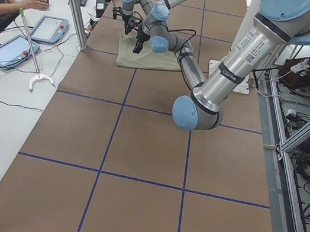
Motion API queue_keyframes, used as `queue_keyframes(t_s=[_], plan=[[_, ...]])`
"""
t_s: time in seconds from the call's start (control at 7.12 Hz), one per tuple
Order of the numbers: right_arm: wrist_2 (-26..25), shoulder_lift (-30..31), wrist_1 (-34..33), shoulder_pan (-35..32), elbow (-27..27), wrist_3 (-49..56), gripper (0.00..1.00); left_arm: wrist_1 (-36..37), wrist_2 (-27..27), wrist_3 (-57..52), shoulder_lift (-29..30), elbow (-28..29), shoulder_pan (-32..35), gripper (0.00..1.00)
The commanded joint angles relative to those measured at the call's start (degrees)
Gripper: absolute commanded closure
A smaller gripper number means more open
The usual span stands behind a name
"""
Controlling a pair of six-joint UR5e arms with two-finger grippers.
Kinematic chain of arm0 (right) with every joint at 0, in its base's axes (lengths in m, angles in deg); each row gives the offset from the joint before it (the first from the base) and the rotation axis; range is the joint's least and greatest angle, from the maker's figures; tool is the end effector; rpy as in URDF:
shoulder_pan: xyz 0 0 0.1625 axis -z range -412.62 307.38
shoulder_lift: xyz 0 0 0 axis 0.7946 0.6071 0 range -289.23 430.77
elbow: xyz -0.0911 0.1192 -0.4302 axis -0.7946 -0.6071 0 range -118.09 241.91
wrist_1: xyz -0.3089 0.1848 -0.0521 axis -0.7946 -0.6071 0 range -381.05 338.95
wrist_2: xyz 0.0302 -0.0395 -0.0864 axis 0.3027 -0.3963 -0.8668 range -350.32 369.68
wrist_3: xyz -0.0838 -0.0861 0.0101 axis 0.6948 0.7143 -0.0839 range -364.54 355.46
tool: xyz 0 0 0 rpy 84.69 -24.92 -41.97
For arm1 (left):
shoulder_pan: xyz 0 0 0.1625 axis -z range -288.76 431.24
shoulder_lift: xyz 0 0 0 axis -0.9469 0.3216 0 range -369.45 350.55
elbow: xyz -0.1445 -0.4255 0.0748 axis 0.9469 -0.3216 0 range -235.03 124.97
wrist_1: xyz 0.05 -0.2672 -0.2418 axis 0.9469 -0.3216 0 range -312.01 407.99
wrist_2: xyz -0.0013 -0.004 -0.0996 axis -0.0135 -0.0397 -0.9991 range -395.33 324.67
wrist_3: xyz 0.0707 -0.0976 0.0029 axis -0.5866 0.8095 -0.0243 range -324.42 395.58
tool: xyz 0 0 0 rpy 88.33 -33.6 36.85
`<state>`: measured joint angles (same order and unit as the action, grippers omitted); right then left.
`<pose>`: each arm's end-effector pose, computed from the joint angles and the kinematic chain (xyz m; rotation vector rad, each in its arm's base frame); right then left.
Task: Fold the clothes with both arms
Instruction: 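Grasp the shirt's far corner with the right gripper while the left gripper lowers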
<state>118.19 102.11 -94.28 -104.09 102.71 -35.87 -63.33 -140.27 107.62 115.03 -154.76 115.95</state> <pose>-0.4632 -0.7342 0.4023 0.1906 -0.5209 -0.1964 0.3885 -0.5285 0.2595 0.3942 1.0938 -0.2644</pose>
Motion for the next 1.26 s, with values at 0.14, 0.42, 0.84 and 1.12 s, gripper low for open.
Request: queue_keyframes(t_s=[0.14,0.42,0.84,1.12], plan=[[5.5,0.4,-0.2,-1.4,5.8,-0.1,0.0,-0.9,-0.3,1.3,-0.3,0.5,-2.8,0.0],[12.6,9.0,-0.9,-1.4,19.3,-1.5,0.0,-7.6,-2.0,17.4,-3.7,-0.4,-11.4,0.0],[18.0,18.2,-1.0,-1.4,31.9,-8.1,0.0,-7.3,-3.1,31.7,-4.0,-1.9,-24.2,0.0],[19.1,19.6,-1.0,-1.3,34.8,-9.8,0.0,-7.4,-2.8,36.0,-2.8,1.9,-27.3,0.0]])
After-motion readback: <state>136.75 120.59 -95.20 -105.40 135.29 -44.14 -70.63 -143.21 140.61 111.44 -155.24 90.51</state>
